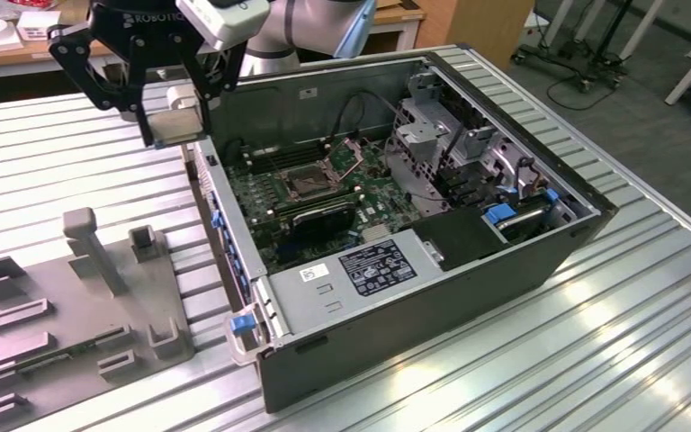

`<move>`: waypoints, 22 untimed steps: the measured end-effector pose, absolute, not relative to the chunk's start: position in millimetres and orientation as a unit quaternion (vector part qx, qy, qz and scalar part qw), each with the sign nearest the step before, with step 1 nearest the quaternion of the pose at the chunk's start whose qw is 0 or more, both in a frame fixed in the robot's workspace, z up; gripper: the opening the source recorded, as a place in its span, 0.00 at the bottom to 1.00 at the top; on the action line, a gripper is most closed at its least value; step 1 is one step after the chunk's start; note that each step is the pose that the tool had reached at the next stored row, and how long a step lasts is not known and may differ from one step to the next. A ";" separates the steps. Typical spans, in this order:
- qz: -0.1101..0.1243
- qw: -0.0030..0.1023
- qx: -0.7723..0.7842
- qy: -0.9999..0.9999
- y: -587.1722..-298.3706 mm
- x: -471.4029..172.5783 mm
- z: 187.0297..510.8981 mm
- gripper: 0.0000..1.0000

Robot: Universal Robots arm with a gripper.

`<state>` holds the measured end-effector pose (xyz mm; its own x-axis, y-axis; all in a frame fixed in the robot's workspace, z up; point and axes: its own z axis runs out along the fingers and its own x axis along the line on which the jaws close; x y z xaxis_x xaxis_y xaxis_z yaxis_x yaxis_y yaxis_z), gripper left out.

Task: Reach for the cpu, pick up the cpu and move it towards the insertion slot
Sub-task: 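Pick up the cpu and move it towards the insertion slot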

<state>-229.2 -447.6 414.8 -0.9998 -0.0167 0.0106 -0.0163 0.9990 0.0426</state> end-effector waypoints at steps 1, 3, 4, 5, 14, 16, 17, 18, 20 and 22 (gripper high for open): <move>-0.021 0.005 0.008 -1.000 -447.6 -228.7 414.8 0.55; -0.021 0.006 0.008 -1.000 -447.6 -227.6 414.8 0.55; -0.021 0.006 0.008 -1.000 -447.6 -227.0 414.8 0.55; -0.021 0.006 0.008 -1.000 -447.6 -226.4 414.8 0.55; -0.021 0.005 0.008 -1.000 -447.6 -220.0 414.8 0.55; -0.021 0.006 0.008 -1.000 -447.6 -218.6 414.8 0.55; -0.021 0.006 0.008 -1.000 -447.6 -217.8 414.8 0.55; -0.021 0.005 0.008 -1.000 -447.6 -217.1 414.8 0.55; -0.021 0.006 0.008 -1.000 -447.6 -215.7 414.8 0.55; -0.021 0.006 0.008 -1.000 -447.6 -214.1 414.8 0.55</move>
<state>-214.1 -447.6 414.8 -0.9998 -0.0167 0.0107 -0.0163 0.9990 0.0426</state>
